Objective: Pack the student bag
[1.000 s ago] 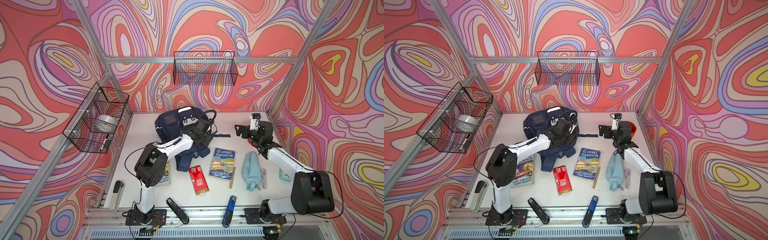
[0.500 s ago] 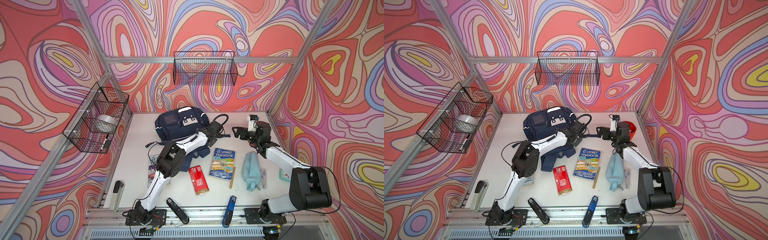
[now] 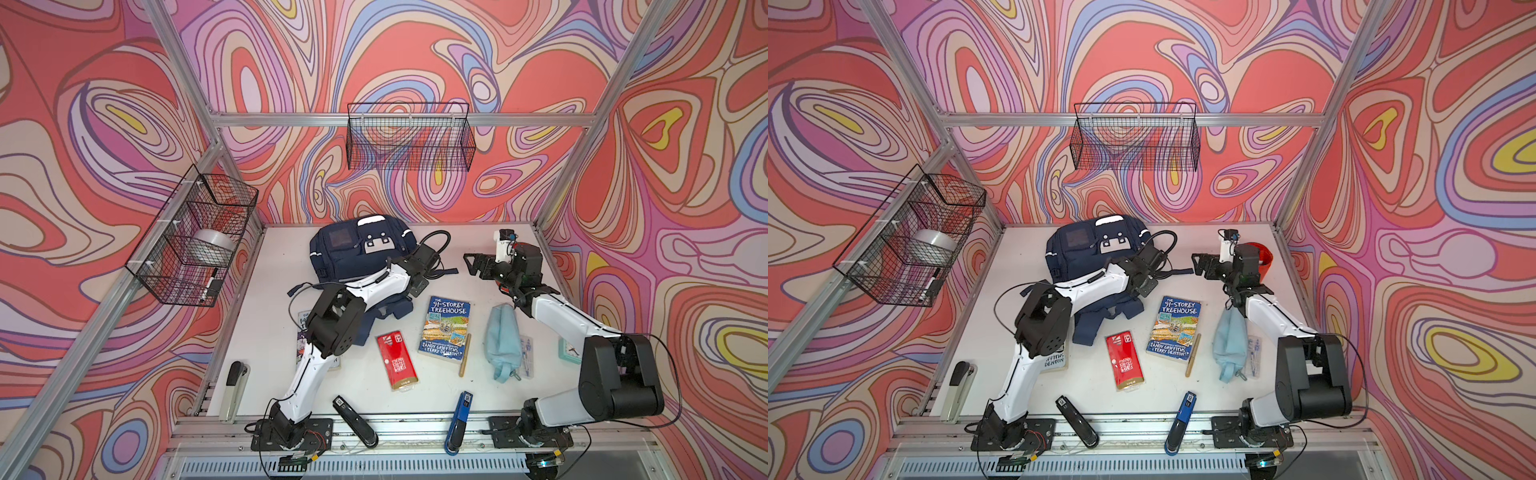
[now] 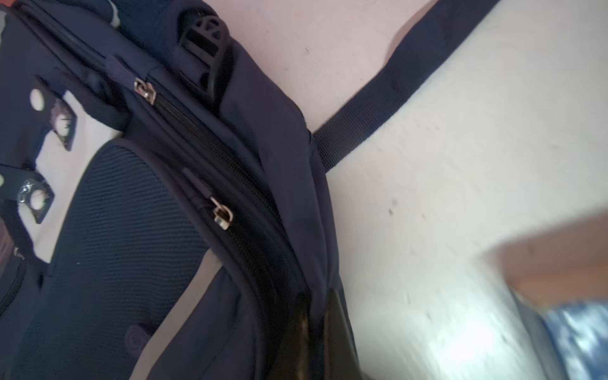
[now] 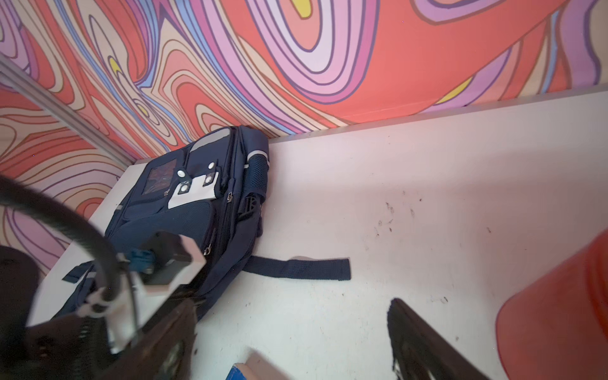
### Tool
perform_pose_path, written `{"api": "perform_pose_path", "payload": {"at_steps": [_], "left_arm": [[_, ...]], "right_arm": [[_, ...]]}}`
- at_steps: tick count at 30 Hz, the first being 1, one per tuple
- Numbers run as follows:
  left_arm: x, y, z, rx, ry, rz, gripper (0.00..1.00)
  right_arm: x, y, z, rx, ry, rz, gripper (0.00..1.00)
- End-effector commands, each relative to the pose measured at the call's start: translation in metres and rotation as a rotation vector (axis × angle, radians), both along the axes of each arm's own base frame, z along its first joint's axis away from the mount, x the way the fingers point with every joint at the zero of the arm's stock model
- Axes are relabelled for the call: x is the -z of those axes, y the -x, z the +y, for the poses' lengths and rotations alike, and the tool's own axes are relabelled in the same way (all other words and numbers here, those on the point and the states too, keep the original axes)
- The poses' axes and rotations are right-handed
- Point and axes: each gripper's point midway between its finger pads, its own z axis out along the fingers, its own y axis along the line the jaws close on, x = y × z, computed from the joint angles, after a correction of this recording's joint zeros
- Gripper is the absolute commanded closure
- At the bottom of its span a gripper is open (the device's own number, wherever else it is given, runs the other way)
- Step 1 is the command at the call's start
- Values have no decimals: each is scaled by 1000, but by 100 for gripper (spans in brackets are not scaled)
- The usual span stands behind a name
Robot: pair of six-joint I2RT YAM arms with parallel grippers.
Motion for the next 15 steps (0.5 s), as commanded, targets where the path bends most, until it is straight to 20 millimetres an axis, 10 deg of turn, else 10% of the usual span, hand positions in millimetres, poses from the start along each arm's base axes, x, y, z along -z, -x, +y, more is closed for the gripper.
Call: {"api": "perform_pose_path", "payload": {"at_steps": [1,8,15], "left_arm": [[-87,4,13,58,158,-58,100],[-144,32,30,250,362,-48,100],[-151,38,44,286,510,-43,100]], "right_arm": [[13,-5,18,-98,-16,19,11],[22,-26,63,-233,6,-18,17],[28,-69,95,-391,-65,-47,24]]}}
